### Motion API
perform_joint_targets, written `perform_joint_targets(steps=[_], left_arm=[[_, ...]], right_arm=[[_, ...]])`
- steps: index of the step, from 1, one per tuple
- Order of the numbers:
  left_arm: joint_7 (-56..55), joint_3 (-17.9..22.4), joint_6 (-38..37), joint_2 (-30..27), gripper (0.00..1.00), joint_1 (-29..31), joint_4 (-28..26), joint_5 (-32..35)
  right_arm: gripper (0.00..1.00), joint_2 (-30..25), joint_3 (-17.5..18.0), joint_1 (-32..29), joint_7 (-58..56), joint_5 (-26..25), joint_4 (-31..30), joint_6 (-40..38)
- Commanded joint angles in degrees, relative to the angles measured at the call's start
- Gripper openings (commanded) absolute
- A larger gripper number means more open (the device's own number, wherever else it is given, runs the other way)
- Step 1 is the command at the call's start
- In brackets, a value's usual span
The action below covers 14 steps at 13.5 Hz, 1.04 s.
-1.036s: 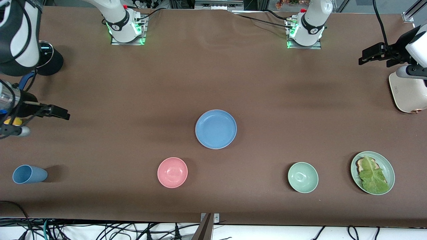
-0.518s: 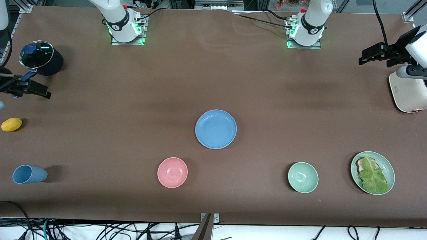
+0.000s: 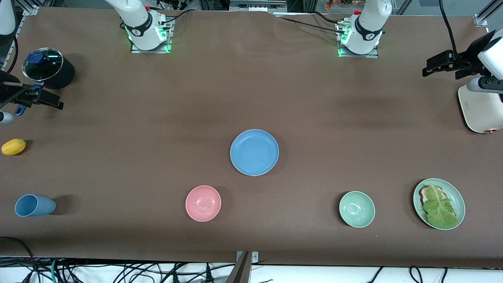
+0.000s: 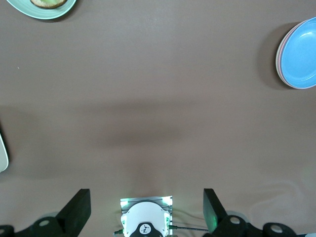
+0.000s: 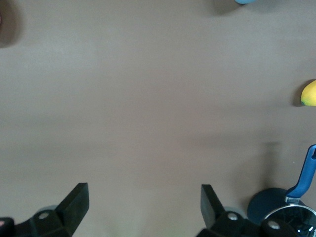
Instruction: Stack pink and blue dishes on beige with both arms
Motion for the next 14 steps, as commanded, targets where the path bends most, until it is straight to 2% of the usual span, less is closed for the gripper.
perform_joint_targets(steps=[1, 3, 5, 14], left_arm=[[1.0, -0.2, -0.4, 0.0, 1.00, 0.1, 0.5, 1.6], [1.0, -0.2, -0.4, 0.0, 1.00, 0.1, 0.5, 1.6], [1.0, -0.2, -0.4, 0.0, 1.00, 0.1, 0.5, 1.5], [1.0, -0.2, -0.4, 0.0, 1.00, 0.1, 0.5, 1.2]], right_arm=[[1.00, -2.1, 2.1, -2.0, -0.3, -0.9, -2.3, 1.1], [1.00, -2.0, 2.5, -2.5, -0.3, -0.9, -2.2, 1.4], [1.00, -2.0, 4.4, -4.0, -0.3, -0.9, -2.3, 1.4], [1.00, -1.7, 4.1, -3.9, -0.4, -0.9, -1.7, 1.1]])
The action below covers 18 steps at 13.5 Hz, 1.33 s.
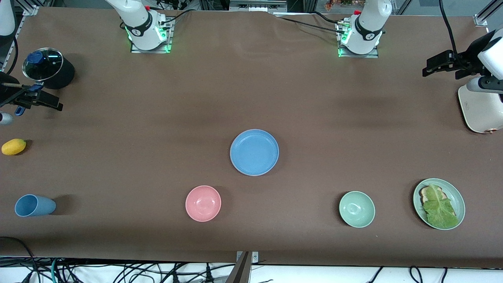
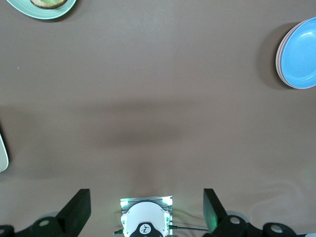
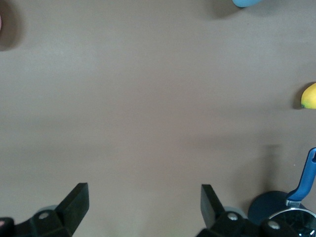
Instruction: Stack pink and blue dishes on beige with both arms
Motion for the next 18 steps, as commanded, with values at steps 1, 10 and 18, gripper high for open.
perform_joint_targets(steps=[1, 10, 18], left_arm=[[1.0, -0.2, -0.4, 0.0, 1.00, 0.1, 0.5, 1.2], [1.0, -0.2, -0.3, 0.0, 1.00, 0.0, 0.9, 1.2], [1.0, -0.2, -0.2, 0.0, 1.00, 0.0, 0.9, 1.7]], right_arm=[[1.00, -1.7, 1.2, -1.1, -0.4, -0.8, -1.5, 0.5], [1.00, -1.7, 1.3, -1.1, -0.6, -0.6, -1.4, 0.7], [1.00, -4.8, 1.9, -1.0, -2.4, -0.5, -3.8, 1.5]])
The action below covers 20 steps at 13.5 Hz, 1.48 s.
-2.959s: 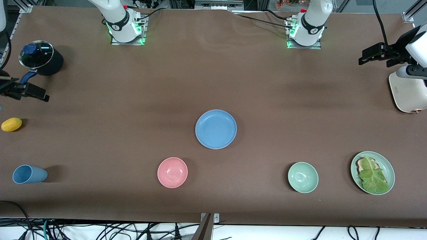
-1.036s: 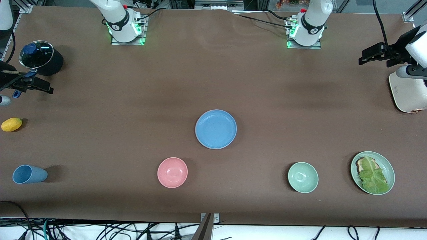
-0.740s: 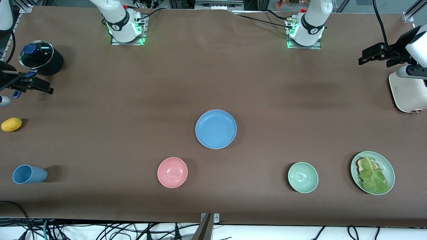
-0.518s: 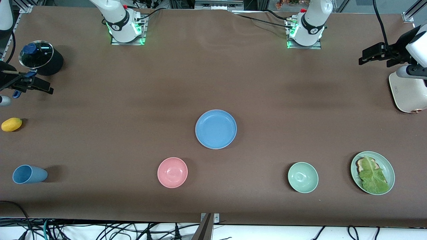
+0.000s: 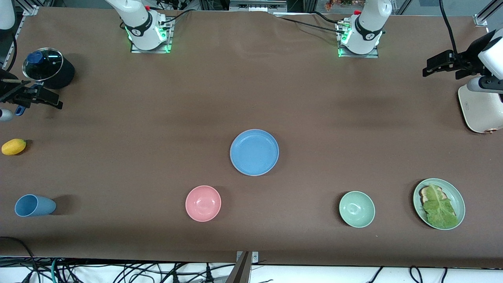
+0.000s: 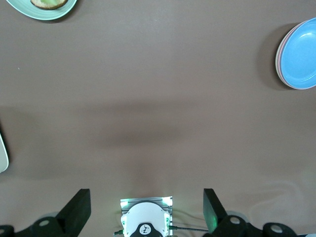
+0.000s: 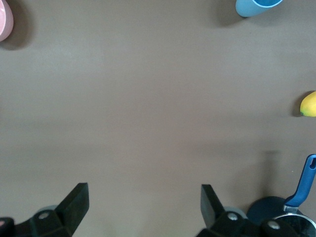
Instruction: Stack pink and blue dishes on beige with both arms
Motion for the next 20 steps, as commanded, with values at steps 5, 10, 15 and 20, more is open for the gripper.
perform_joint_targets(steps=[5, 10, 15, 20], left_arm=[[1.0, -0.2, -0.2, 0.0, 1.00, -0.7, 0.8, 1.7], [1.0, -0.4, -0.2, 0.0, 1.00, -0.9, 1.0, 1.3], [1.0, -0.7, -0.2, 0.0, 1.00, -0.8, 1.0, 1.4], [1.0, -0.7, -0.2, 0.0, 1.00, -0.8, 1.0, 1.5]], right_arm=[[1.00, -4.5, 1.3, -1.0, -0.9, -0.5, -5.0, 1.8], [1.00, -4.1, 5.7, -4.3, -0.5, -0.5, -4.1, 0.4], [1.00, -2.5, 5.1, -3.7, -0.3, -0.5, -2.4, 0.3], [1.00, -2.7, 5.0, -3.6, -0.4, -0.5, -2.4, 0.4]])
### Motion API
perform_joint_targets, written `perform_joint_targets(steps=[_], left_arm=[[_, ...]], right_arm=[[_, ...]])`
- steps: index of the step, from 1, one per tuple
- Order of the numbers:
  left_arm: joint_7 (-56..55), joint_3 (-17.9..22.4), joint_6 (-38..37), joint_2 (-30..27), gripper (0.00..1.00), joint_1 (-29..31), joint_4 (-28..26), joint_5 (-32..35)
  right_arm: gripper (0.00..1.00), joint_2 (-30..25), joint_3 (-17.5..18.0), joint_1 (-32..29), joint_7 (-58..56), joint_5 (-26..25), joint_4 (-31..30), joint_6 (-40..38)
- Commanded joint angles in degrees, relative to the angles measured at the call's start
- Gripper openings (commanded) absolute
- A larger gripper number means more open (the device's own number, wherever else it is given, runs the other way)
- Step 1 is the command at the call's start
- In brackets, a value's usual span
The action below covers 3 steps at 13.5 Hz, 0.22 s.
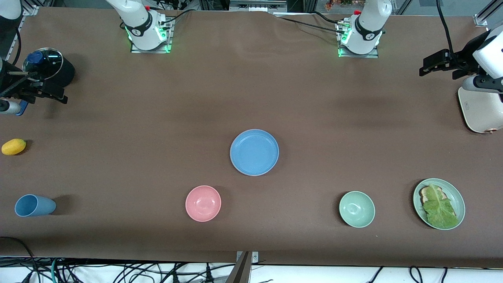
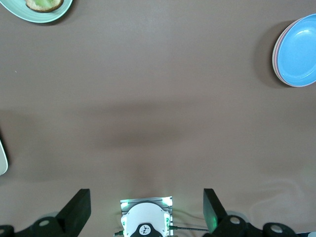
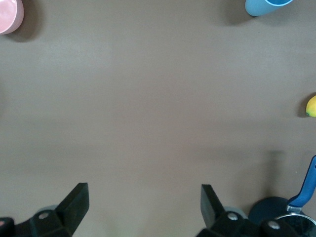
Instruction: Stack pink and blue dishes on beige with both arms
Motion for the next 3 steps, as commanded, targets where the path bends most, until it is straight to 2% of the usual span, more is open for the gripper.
perform_joint_targets(steps=[1, 3], left_arm=[[1.0, 0.0, -0.2, 0.0, 1.00, -0.4, 0.9, 1.5], [1.0, 0.0, -0.2, 0.0, 1.00, -0.4, 0.9, 1.6]], right_arm=[[1.00, -0.2, 0.8, -0.8, -0.2, -0.5, 0.4, -0.1], [1.00, -0.2, 0.9, -0.8, -0.1, -0.5, 0.4, 0.0]])
